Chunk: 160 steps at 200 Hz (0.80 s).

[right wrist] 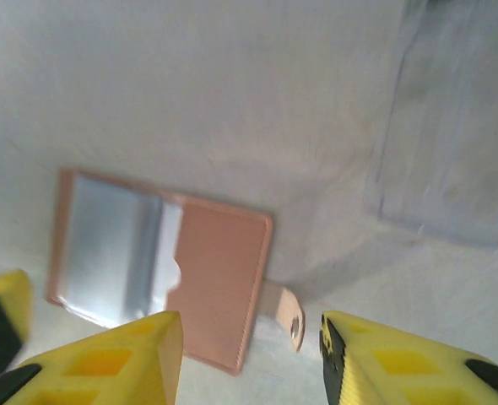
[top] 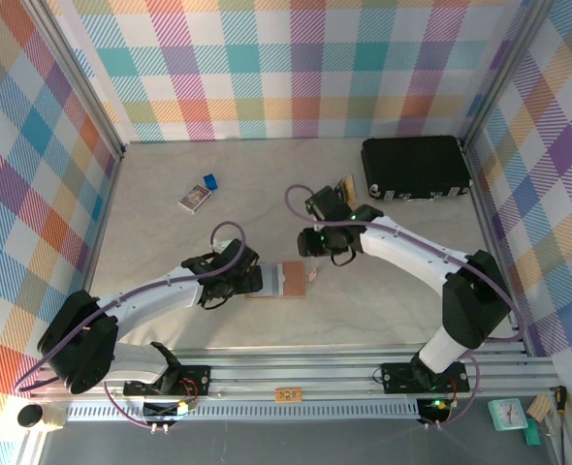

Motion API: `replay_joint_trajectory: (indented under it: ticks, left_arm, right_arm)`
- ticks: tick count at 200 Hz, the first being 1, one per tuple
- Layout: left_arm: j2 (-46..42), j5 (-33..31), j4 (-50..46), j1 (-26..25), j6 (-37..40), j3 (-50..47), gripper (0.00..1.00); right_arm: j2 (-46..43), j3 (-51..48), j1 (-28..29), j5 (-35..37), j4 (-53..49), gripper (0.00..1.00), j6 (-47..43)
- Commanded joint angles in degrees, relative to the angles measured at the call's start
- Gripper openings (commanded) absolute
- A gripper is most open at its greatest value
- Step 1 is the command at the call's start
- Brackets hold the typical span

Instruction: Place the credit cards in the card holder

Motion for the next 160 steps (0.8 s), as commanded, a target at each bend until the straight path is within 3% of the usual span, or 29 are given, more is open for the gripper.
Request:
replay_joint_trajectory:
  ticks: [1,38,160]
  left_arm:
    - [0.4,-2.5,-1.9,-0.3,0.8,2.7,1.00]
    - [1.3,-3.2,-0.8,0.9,1.9,3.8,1.00]
    - [-1.4,-3.8,4.7,2.4,7.7,2.0,1.00]
  right_arm:
    - [-0.4,5.5,-1.8,5.6,-5.9,0.48,-3.0]
    - [4.7,12.1,-2.6,14.2,-9.0,0.49,-7.5]
    - [16.4,21.8,-7.7,19.5,-17.2,0.41,-7.0]
